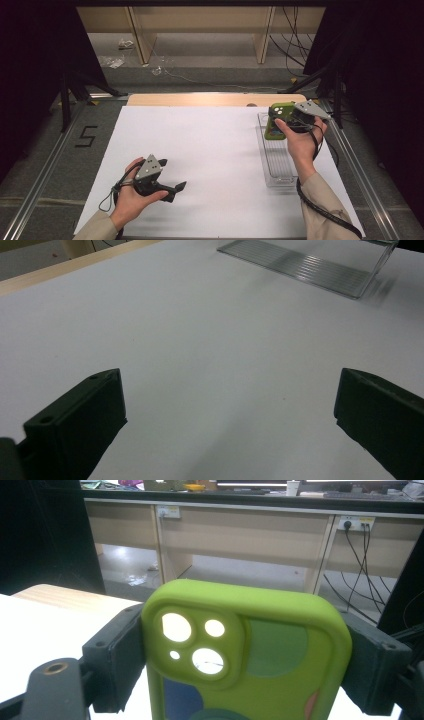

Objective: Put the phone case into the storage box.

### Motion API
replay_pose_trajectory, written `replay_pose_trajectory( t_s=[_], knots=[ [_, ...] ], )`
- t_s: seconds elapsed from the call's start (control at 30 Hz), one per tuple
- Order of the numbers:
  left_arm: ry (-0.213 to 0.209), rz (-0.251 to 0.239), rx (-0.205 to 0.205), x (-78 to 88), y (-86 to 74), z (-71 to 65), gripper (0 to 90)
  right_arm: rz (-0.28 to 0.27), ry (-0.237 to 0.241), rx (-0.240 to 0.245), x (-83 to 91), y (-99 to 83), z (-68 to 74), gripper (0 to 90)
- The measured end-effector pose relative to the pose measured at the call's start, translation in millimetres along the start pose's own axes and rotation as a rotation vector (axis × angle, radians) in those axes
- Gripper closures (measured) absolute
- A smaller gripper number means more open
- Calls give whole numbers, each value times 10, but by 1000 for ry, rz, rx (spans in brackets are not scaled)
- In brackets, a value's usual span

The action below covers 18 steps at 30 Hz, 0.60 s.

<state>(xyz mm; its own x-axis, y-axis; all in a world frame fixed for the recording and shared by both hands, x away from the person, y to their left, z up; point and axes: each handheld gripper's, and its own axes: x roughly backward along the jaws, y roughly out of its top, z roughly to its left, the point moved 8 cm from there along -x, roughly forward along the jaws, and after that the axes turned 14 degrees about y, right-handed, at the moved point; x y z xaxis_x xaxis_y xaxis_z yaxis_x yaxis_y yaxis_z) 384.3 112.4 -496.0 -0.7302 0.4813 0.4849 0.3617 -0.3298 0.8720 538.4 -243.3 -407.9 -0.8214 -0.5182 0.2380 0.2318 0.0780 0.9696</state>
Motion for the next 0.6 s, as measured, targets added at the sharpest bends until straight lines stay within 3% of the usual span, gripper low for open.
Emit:
replay_pose_trajectory(
  t_s=[0.6],
  knots=[
    [-1, -1, 4, 0, 1, 0, 0, 21, -3, 12, -81, -31, -12, 179]
  ],
)
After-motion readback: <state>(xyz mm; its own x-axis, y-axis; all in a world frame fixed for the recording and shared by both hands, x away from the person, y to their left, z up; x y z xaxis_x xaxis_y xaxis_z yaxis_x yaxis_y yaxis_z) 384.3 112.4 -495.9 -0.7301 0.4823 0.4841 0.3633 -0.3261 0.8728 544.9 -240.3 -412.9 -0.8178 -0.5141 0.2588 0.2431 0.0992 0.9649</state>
